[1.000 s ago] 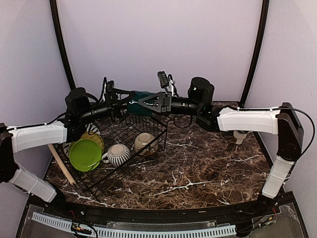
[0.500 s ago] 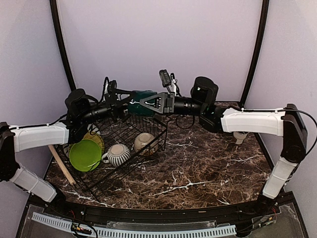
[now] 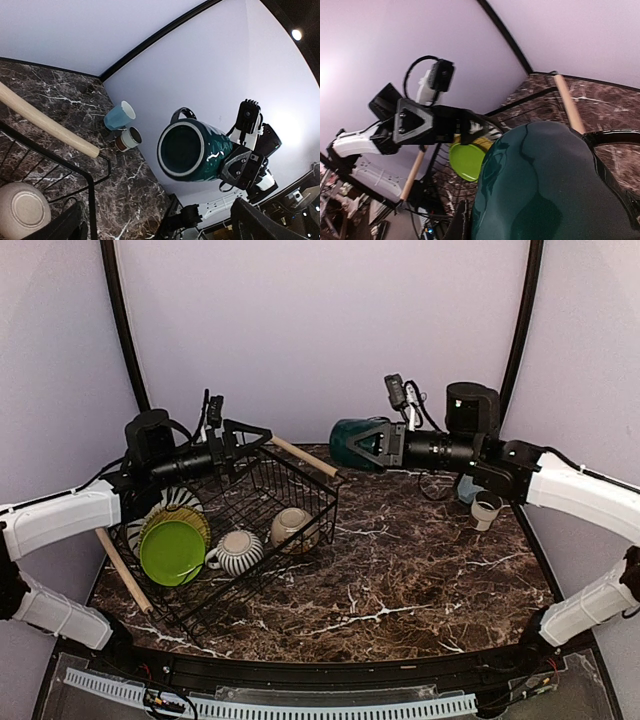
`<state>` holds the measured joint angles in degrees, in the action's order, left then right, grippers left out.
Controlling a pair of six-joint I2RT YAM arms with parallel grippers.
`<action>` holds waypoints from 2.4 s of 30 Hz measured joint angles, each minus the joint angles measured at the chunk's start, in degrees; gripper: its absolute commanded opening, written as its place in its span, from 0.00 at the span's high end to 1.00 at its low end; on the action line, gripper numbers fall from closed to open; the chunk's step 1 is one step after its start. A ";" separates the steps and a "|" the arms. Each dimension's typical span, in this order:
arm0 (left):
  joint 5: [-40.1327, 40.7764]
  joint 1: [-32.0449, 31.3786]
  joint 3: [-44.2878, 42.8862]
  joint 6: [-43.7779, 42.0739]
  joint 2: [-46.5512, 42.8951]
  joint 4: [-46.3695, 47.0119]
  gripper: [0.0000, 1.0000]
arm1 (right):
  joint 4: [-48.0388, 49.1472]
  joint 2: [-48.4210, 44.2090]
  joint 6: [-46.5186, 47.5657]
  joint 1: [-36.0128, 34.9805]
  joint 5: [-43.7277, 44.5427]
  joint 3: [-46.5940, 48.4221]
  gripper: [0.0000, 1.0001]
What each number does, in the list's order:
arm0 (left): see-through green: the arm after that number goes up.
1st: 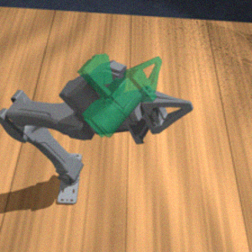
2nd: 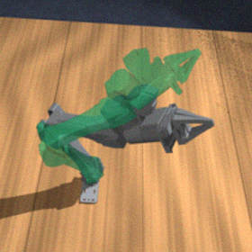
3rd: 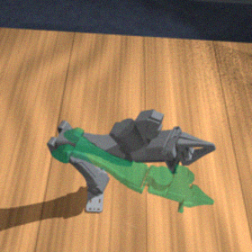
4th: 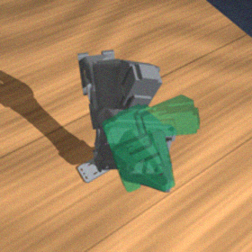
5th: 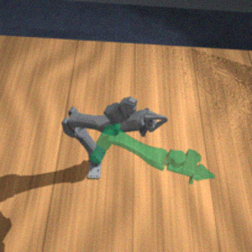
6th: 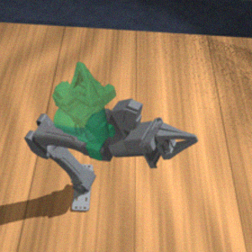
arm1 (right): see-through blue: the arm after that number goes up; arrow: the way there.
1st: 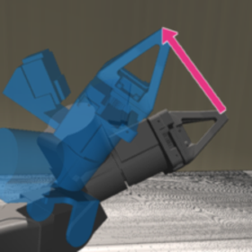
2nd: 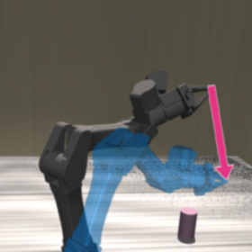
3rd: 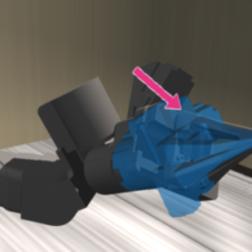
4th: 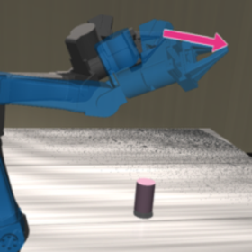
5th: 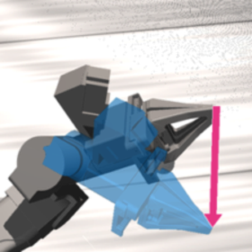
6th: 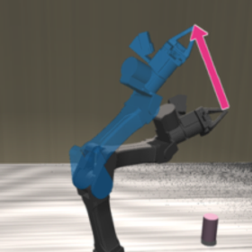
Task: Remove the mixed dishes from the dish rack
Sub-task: Pass from the left arm to the right, then place the cup at the corner of the board.
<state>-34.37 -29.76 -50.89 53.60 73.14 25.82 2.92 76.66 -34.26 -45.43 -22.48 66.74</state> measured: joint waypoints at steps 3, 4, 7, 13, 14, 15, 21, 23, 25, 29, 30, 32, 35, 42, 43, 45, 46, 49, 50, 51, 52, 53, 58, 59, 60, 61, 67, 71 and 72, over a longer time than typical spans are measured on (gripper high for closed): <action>2.82 0.00 -1.90 -5.57 -2.05 -6.95 0.01 | -14.12 -3.30 2.05 0.98 12.11 2.49 1.00; 4.02 0.00 -2.67 -7.45 -2.71 -9.42 0.01 | -18.78 -3.69 1.95 1.86 15.74 3.43 1.00; 6.69 0.00 -4.74 -11.91 -3.54 -14.69 0.01 | -32.68 -3.58 -0.42 6.75 24.46 5.09 1.00; 9.09 0.00 -5.44 -16.41 -2.91 -19.34 0.01 | -56.26 -0.90 -9.49 13.66 32.74 4.94 1.00; 9.14 0.00 -5.44 -16.70 -2.45 -19.54 0.01 | -58.49 -0.90 -11.28 13.64 32.79 4.72 1.00; 9.14 0.00 -5.44 -16.92 -1.92 -19.54 0.01 | -60.22 -0.98 -12.87 13.60 32.96 4.44 1.00; 9.11 0.00 -5.42 -17.00 -0.61 -19.54 0.01 | -62.86 -1.79 -19.39 17.46 32.76 -0.39 1.00; 9.11 0.00 -5.40 -17.03 -0.72 -19.56 0.01 | -63.10 -1.95 -20.79 20.63 32.81 -2.27 1.00; 9.18 0.00 -5.40 -17.20 -0.85 -19.87 0.01 | -62.90 -2.12 -21.84 23.87 32.72 -3.89 1.00; 9.81 0.00 -4.87 -17.68 -2.40 -21.11 0.01 | -60.61 -2.89 -22.40 29.62 31.63 -7.04 1.00; 9.99 0.00 -4.76 -17.86 -2.95 -21.62 0.01 | -59.84 -2.97 -22.38 31.30 30.82 -7.69 1.00; 10.27 0.00 -4.76 -18.10 -3.87 -22.32 0.01 | -57.99 -2.95 -22.29 34.99 28.87 -8.76 1.00; 10.75 0.00 -4.55 -18.47 -5.20 -22.88 0.01 | -55.52 -2.29 -22.21 39.50 26.80 -9.55 1.00; 11.78 0.00 -4.33 -18.86 -7.41 -24.59 0.01 | -49.27 4.13 -21.81 44.41 20.90 -10.08 1.00; 11.96 0.00 -4.33 -18.91 -7.63 -25.03 0.01 | -48.57 5.33 -21.90 44.48 20.44 -10.08 1.00; 12.33 0.00 -4.33 -18.93 -7.93 -25.88 0.01 | -47.30 7.37 -22.25 44.85 19.78 -10.12 1.00; 12.39 0.00 -4.31 -18.93 -8.02 -26.05 0.01 | -46.51 8.09 -22.47 45.13 19.28 -10.32 1.00; 12.59 0.00 -4.28 -18.93 -8.28 -26.80 0.01 | -45.05 9.40 -23.37 46.49 18.88 -10.71 1.00; 12.61 0.00 -4.28 -18.93 -8.37 -26.99 0.01 | -44.78 9.62 -23.61 46.80 19.08 -10.80 1.00; 12.66 0.00 -4.26 -18.93 -8.46 -27.21 0.01 | -44.54 9.77 -24.15 47.15 19.28 -10.86 1.00; 12.72 0.00 -4.20 -18.93 -8.52 -27.26 0.01 | -44.46 9.77 -24.41 47.32 19.52 -10.86 1.00; 12.76 0.00 -4.11 -18.93 -8.59 -27.28 0.01 | -44.28 9.77 -24.68 47.39 19.82 -10.86 1.00; 12.74 0.00 -3.80 -18.86 -8.61 -27.28 0.01 | -44.00 9.92 -25.00 47.36 20.55 -10.91 0.92; 12.74 0.00 -3.72 -18.84 -8.61 -27.30 0.01 | -44.00 9.94 -24.98 47.36 20.57 -10.88 0.89; 12.72 0.00 -3.69 -18.80 -8.59 -27.30 0.01 | -43.93 9.94 -24.92 47.36 20.55 -10.91 0.85; 12.70 0.00 -3.67 -18.69 -8.57 -27.30 0.01 | -43.58 10.03 -24.79 47.36 20.57 -10.93 0.81; 12.52 0.00 -3.67 -18.67 -8.09 -27.52 0.01 | -41.99 9.64 -24.35 47.36 20.33 -10.93 0.61; 12.24 0.00 -3.67 -18.71 -5.95 -29.29 0.02 | -42.14 7.50 -24.28 47.36 20.06 -10.93 0.46; 12.07 0.00 -3.67 -18.71 -5.20 -29.77 0.03 | -42.25 6.71 -24.00 47.36 19.87 -10.93 0.42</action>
<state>-22.31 -29.76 -54.57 34.89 67.94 -3.95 -39.33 83.37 -58.26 1.93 -2.61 55.81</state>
